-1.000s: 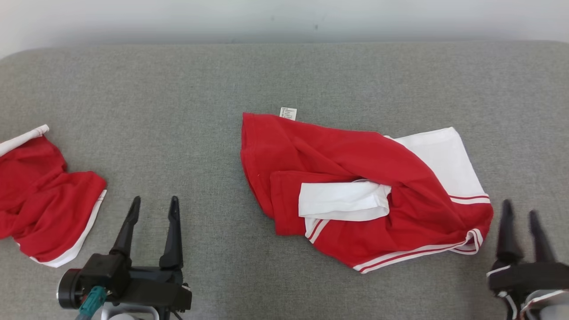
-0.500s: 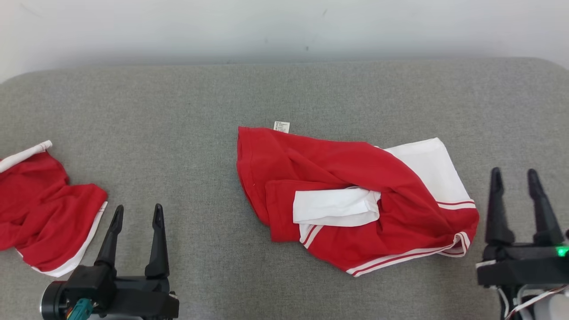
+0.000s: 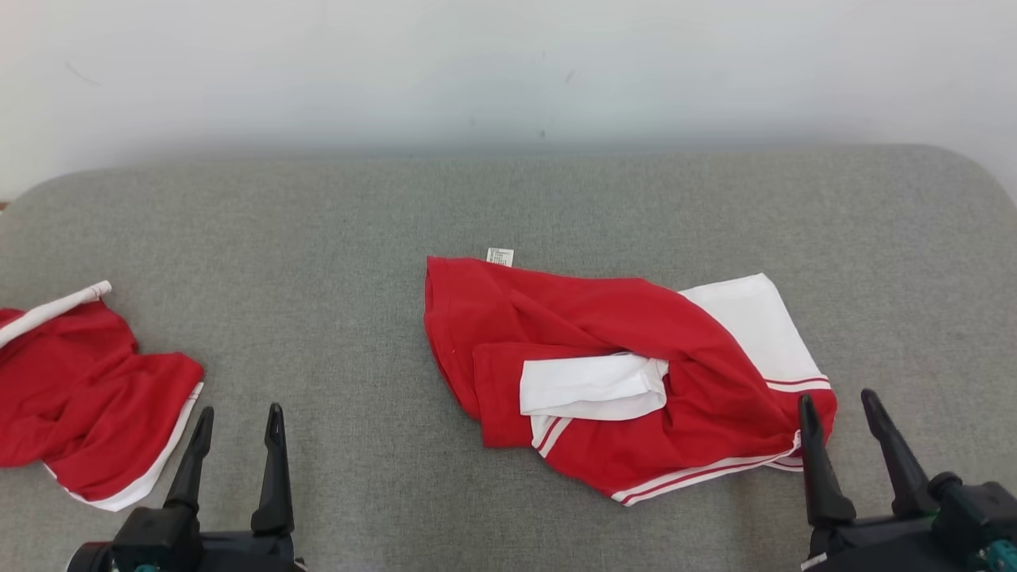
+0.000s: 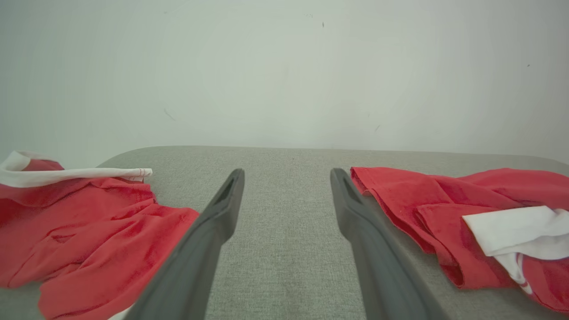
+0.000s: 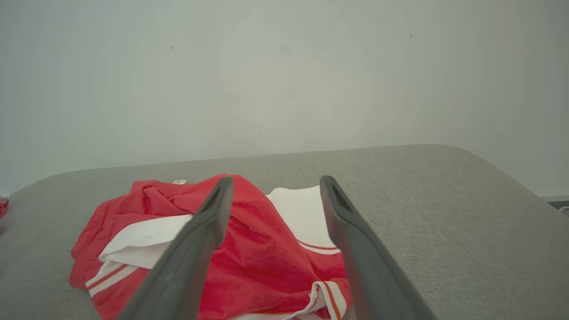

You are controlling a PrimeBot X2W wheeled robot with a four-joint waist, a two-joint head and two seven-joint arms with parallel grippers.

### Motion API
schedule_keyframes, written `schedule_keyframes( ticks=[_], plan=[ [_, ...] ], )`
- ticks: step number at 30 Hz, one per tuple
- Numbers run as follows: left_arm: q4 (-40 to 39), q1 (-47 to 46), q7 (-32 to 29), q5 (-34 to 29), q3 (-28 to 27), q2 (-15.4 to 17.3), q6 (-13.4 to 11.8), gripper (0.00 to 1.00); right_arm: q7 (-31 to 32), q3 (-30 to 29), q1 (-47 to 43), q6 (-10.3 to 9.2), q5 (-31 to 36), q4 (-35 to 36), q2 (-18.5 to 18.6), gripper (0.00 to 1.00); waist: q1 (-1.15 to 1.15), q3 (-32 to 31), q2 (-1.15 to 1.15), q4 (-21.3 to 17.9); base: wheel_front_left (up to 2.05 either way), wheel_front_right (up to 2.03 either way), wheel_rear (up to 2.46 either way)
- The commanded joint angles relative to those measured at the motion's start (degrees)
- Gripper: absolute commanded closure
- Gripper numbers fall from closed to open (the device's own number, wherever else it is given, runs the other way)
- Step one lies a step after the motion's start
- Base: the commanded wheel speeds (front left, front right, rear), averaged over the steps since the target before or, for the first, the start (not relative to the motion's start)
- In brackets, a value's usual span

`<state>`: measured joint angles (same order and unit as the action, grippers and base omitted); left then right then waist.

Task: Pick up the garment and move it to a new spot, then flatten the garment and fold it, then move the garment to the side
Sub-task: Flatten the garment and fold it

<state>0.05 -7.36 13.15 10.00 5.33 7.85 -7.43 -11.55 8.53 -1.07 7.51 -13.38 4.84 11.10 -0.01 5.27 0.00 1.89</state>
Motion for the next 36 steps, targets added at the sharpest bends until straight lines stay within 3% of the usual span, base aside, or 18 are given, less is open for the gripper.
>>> schedule_keyframes(
  ticks=[1,23,29,36],
  plan=[
    [-0.1,1.1,-0.3,-0.2,-0.1,0.4,-0.2,0.00,0.3,0.1,-1.1,-0.03,0.2,0.2,-0.3,0.00,0.01,-0.8,0.00,-0.1,0.00,0.00,0.00],
    [-1.0,0.8,-1.3,0.2,1.7,0.5,-0.8,0.00,1.8,-0.5,-2.6,-0.04,0.6,1.5,-1.8,0.00,0.01,-0.7,0.00,0.7,0.00,0.00,0.00],
    [0.0,-4.4,-4.2,0.5,5.7,-0.6,2.0,0.00,2.3,0.1,-1.5,-0.04,0.7,1.9,-1.2,0.00,0.01,1.0,0.00,0.3,0.00,0.00,0.00],
    [7.7,-12.9,-9.7,3.3,10.5,-2.9,5.7,0.00,2.0,1.5,0.1,-0.04,-0.3,1.3,-0.7,0.00,0.01,3.5,0.00,-2.4,0.00,0.00,0.00]
  ],
)
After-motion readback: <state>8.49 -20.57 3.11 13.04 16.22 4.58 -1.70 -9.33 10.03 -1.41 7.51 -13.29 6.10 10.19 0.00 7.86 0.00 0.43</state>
